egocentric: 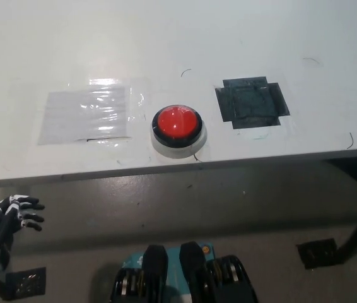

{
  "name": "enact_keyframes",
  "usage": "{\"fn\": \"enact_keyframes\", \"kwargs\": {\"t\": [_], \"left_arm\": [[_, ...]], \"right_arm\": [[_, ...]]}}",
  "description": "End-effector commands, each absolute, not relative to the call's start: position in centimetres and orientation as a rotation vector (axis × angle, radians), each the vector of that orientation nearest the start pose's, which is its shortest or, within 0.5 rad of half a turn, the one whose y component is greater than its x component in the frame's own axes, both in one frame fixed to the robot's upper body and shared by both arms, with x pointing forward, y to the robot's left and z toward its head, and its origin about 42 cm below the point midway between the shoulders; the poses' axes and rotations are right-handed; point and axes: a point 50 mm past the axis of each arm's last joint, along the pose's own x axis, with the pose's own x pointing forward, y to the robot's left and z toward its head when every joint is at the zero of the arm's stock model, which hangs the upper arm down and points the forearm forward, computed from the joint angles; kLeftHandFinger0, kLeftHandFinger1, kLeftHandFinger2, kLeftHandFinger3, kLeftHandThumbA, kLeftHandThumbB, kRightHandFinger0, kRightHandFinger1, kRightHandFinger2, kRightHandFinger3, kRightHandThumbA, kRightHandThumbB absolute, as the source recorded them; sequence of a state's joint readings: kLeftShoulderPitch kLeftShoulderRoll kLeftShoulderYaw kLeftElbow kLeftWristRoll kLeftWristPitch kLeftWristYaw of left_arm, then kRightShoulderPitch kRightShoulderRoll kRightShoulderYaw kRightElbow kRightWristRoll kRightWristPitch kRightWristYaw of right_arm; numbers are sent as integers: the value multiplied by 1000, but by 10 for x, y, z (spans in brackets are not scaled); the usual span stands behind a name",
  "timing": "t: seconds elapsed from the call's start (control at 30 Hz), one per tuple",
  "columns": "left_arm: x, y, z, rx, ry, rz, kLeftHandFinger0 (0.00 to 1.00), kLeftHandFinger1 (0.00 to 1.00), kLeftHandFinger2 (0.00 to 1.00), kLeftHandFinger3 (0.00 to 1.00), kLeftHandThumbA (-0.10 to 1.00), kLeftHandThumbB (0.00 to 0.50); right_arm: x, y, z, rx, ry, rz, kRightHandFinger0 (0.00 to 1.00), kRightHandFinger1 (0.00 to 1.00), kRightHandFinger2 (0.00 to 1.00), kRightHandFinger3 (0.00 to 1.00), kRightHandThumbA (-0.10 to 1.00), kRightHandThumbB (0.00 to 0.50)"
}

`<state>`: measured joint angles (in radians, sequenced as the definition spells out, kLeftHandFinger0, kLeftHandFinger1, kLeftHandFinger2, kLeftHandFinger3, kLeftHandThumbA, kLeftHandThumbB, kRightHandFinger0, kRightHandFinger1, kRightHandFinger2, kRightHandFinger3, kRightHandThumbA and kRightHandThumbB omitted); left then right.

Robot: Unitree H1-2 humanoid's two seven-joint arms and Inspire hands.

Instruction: The robot uses its right hand to make a fist and press the red button kept in the middle of the desk

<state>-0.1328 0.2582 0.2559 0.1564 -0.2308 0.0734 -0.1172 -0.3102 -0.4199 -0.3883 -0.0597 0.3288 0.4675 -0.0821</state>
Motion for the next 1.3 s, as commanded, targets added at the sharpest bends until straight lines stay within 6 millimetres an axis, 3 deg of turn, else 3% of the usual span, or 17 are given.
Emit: {"fn": "enact_keyframes", "kwargs": {"t": [0.0,0.03,0.07,0.17,0.27,0.3,0.33,0.47,0.57,0.67,0.73,0.8,0.83,0.87,0.97,1.07,1.27], "left_arm": [[327,366,130,-3,-9,103,309,334,418,537,665,87],[327,366,130,-5,-9,103,308,332,415,533,664,88],[327,367,130,-6,-4,97,320,344,418,521,672,122],[326,366,130,-20,-8,99,269,300,367,481,644,105],[326,366,132,-3,3,99,284,309,367,493,683,117],[326,366,132,-4,1,97,273,298,359,479,686,118],[326,366,132,-4,1,97,272,297,357,477,686,118],[325,365,130,13,16,104,335,367,461,581,705,128],[325,365,129,-15,6,98,318,351,426,535,669,116],[323,364,126,-26,9,97,340,370,440,519,671,123],[323,364,126,-30,11,97,304,340,411,501,673,134],[322,364,126,-20,22,99,391,426,527,615,690,126],[323,364,126,-21,16,99,330,365,457,565,688,117],[323,363,126,-21,13,99,274,315,400,527,686,112],[324,359,126,-28,7,97,290,332,423,536,683,124],[327,357,126,-36,2,97,270,311,391,512,663,125],[327,357,124,-50,9,104,372,396,474,567,652,137]], "right_arm": [[377,-411,322,14,-227,-302,235,362,438,564,1000,133],[379,-409,326,14,-234,-296,233,361,436,562,1000,134],[395,-398,354,-2,-290,-257,186,319,411,495,1000,198],[411,-385,378,-16,-330,-220,143,257,327,407,1000,199],[434,-355,413,-14,-392,-152,7,8,15,31,1000,230],[436,-353,415,-19,-396,-146,0,0,1,1,1000,233],[436,-353,415,-19,-395,-146,0,0,0,0,1000,233],[459,-309,447,-17,-438,-99,0,0,0,0,1000,327],[469,-286,463,1,-454,-66,0,0,143,213,1000,387],[477,-265,476,11,-468,-18,0,0,153,215,1000,387],[484,-236,488,25,-478,27,0,0,215,262,1000,402],[486,-215,494,57,-483,69,0,0,260,315,1000,401],[486,-204,496,72,-485,90,0,0,270,318,1000,410],[487,-198,497,82,-483,101,0,0,275,323,1000,417],[487,-165,499,124,-475,183,0,0,286,335,1000,424],[490,-139,495,150,-449,219,0,0,213,276,1000,457],[493,-88,473,151,-396,308,0,0,209,300,1000,460]]}}
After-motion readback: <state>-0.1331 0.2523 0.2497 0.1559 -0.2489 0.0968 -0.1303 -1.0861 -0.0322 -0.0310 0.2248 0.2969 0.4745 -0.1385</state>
